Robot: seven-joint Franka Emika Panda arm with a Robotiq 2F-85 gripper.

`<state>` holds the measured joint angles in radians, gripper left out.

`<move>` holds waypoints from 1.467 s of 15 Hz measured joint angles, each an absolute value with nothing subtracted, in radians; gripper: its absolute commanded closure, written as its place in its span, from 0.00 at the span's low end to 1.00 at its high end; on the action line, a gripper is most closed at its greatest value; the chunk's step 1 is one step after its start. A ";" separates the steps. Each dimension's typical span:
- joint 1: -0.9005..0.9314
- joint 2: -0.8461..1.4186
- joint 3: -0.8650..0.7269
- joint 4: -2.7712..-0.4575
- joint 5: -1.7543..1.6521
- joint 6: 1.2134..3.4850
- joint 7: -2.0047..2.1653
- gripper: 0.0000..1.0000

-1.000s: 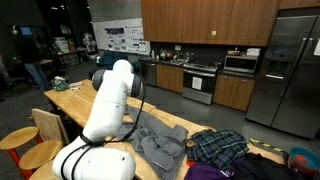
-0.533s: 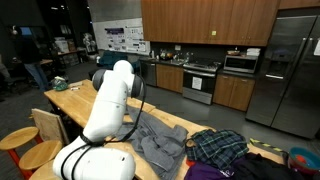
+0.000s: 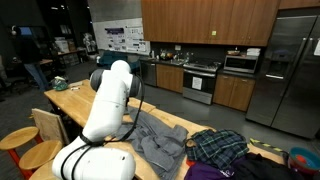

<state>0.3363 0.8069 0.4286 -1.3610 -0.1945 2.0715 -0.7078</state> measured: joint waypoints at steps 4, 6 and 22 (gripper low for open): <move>0.341 0.809 0.427 -1.362 -0.193 2.026 -0.858 0.00; 0.343 0.812 0.424 -1.365 -0.193 2.026 -0.918 0.00; 0.387 0.864 0.394 -1.380 -0.194 1.997 -1.155 0.00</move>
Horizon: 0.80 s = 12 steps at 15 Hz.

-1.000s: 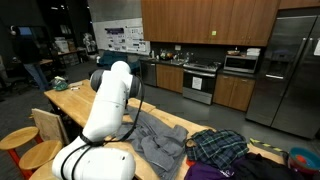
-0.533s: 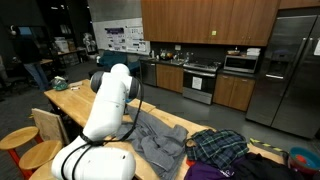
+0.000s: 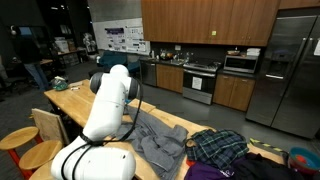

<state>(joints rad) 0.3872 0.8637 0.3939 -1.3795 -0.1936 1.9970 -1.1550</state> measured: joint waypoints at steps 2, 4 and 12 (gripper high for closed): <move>0.387 0.864 0.394 -1.370 -0.193 1.997 -1.165 0.00; 0.393 0.865 0.390 -1.363 -0.197 2.011 -1.168 0.00; 0.461 0.878 0.346 -1.346 -0.224 2.130 -1.150 0.00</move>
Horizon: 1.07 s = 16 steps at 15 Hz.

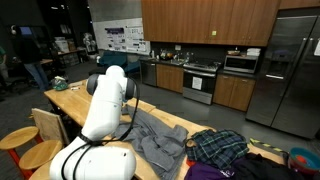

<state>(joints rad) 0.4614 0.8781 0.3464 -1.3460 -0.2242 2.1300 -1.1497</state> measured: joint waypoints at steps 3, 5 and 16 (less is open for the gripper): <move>0.461 0.878 0.344 -1.345 -0.225 2.132 -1.149 0.00; 0.461 0.878 0.343 -1.345 -0.225 2.132 -1.149 0.00; 0.478 0.884 0.333 -1.350 -0.287 2.254 -1.144 0.00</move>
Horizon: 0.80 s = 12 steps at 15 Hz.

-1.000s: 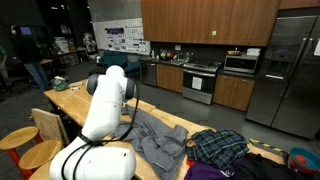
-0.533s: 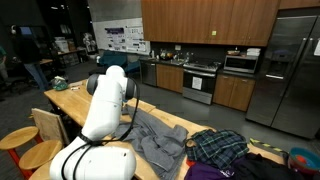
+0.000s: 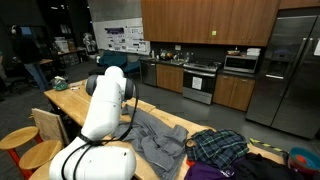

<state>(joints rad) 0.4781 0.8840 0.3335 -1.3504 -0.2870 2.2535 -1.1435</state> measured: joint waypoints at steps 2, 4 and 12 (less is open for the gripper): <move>0.491 0.890 0.323 -1.351 -0.320 2.327 -1.126 0.00; 0.508 0.895 0.305 -1.349 -0.343 2.383 -1.108 0.00; 0.553 0.939 0.253 -1.300 -0.379 2.419 -1.071 0.05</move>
